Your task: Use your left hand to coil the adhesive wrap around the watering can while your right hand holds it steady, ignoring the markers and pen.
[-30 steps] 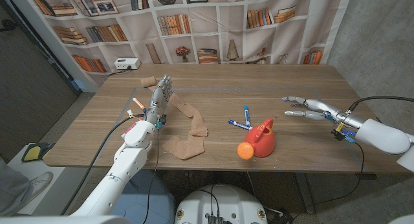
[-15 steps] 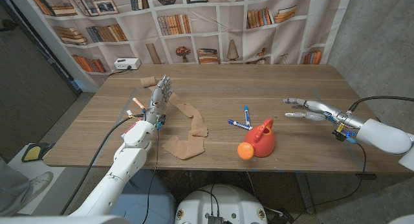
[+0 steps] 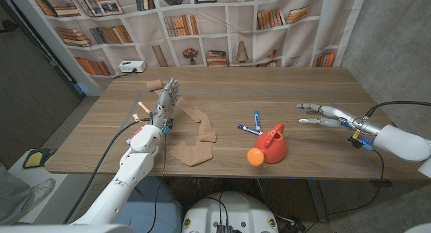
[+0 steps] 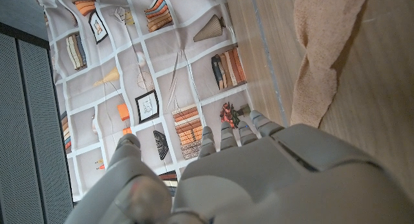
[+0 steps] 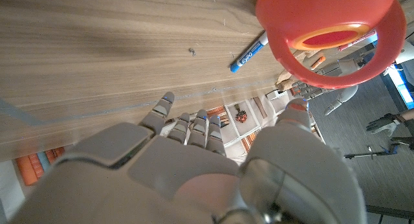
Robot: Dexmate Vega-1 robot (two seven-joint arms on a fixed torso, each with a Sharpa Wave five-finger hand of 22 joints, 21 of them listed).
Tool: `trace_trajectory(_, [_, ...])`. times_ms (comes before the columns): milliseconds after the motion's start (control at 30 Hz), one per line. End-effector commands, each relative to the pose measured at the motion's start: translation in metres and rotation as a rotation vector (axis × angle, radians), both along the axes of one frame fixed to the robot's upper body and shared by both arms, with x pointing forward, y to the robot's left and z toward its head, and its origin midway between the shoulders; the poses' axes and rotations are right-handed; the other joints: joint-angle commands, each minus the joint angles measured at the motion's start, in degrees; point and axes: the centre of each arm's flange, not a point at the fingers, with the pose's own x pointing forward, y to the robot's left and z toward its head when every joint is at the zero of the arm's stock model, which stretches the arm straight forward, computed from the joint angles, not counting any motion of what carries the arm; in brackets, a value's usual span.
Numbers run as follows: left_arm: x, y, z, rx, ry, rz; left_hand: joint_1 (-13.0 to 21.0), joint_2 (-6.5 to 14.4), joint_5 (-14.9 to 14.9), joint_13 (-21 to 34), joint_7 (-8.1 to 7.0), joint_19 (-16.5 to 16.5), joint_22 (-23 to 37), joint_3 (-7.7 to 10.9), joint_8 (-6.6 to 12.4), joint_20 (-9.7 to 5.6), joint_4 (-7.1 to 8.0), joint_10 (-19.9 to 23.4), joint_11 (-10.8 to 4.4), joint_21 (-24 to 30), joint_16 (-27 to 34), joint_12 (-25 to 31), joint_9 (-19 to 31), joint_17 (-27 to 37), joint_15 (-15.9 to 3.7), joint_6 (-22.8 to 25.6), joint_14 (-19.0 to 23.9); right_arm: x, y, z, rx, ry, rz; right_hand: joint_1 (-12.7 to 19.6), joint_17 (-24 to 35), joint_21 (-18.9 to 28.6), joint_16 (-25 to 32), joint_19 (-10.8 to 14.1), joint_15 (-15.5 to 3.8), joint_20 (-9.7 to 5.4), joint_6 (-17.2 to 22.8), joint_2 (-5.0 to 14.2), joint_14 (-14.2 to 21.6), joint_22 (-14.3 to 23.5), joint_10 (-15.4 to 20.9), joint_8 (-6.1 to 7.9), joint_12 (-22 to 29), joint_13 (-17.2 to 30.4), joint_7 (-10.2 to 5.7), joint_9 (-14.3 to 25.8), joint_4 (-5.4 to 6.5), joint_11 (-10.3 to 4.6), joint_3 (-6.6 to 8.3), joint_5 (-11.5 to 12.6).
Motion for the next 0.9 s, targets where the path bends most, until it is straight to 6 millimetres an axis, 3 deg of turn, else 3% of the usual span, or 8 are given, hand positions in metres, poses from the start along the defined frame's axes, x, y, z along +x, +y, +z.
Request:
trace_trajectory(33, [0.001,-0.005,0.003,0.005,-0.001,0.004,-0.1,0.2,0.1,0.3,0.01,-0.2,0.1,0.14,0.09,0.42,-0.20,0.2,0.28,0.3,0.0,0.1,0.3,0.1,0.30,0.1,0.1,-0.004,-0.007,-0.006,0.004,-0.004,-0.015,0.1,0.2,0.0,-0.1,0.7,-3.14,-0.23,0.3,-0.08,-0.2,0.2,0.4,-0.16,-0.1,0.3,-0.39,0.2,0.21,-0.32,0.04,0.3])
trace_trajectory(900, [-0.005,-0.008,0.002,0.013,-0.001,0.004,-0.1,0.3,0.1,0.3,0.02,-0.3,0.1,0.10,0.10,0.32,-0.26,0.3,0.32,0.3,-0.1,0.1,0.3,0.1,0.34,0.2,-0.2,-0.006,-0.008,-0.024,-0.047,0.019,-0.029,0.0,0.2,0.0,0.1,1.0,-3.25,-0.25,0.5,-0.28,0.3,0.2,0.6,-0.21,-0.1,0.3,-0.59,0.2,0.41,-0.32,0.03,0.3])
